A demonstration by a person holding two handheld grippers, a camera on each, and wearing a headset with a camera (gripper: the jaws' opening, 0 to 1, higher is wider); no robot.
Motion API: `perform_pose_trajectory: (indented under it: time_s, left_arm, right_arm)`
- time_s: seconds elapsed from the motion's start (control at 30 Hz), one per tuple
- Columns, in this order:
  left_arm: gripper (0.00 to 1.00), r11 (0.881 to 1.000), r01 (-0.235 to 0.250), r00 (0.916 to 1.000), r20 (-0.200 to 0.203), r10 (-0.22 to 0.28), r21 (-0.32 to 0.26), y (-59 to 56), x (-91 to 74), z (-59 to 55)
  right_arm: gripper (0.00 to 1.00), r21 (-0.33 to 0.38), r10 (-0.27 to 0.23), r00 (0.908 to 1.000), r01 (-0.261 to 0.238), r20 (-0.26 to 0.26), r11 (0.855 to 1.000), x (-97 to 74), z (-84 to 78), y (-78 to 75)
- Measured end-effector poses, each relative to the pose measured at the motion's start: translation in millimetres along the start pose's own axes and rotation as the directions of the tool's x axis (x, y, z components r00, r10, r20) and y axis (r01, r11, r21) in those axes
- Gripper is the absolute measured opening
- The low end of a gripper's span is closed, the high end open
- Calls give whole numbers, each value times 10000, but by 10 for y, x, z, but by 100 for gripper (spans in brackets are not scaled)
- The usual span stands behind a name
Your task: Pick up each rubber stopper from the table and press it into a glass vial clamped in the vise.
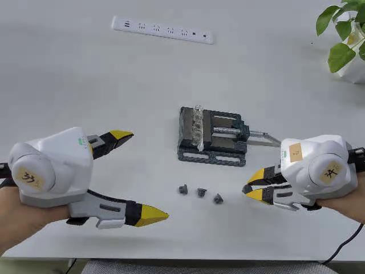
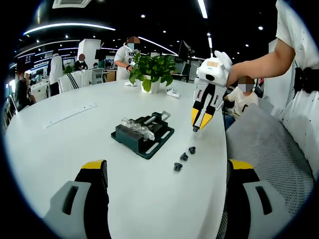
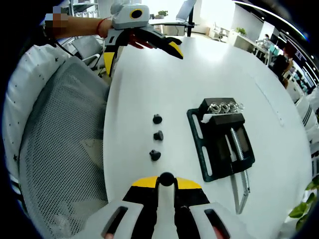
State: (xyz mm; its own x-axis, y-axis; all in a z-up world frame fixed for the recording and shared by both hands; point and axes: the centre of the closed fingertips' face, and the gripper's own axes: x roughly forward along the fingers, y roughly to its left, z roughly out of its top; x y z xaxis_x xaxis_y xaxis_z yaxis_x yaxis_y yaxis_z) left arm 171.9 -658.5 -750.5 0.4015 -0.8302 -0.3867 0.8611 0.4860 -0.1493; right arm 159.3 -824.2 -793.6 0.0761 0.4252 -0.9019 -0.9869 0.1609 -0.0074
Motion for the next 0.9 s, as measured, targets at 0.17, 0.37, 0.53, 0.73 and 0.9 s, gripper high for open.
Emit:
perform_pose_trajectory:
  time_s: [0.17, 0.37, 0.53, 0.73, 0.9]
  left_arm:
    - [99, 10000, 44, 10000, -37, -44, 79, -16, 10, 6]
    - [99, 9999, 98, 9999, -35, -98, 117, -30, 16, 10]
    - [99, 9998, 119, 9999, -38, -119, 131, -30, 15, 17]
    - [99, 9999, 79, 10000, 17, -79, 139, -9, 2, 31]
    - [99, 9999, 48, 10000, 39, -49, 108, 5, -9, 23]
  right_arm:
    - [7, -152, 39, 9999, -38, 99, 9999, -61, 107, -78]
    - [7, -301, 65, 9997, -58, 231, 9995, -153, 289, -204]
    - [7, -432, 88, 9995, -75, 300, 9990, -193, 450, -367]
    - [7, -670, 68, 9995, -46, 321, 9977, -203, 662, -585]
    - [7, -787, 27, 9992, 4, 389, 9969, -208, 840, -782]
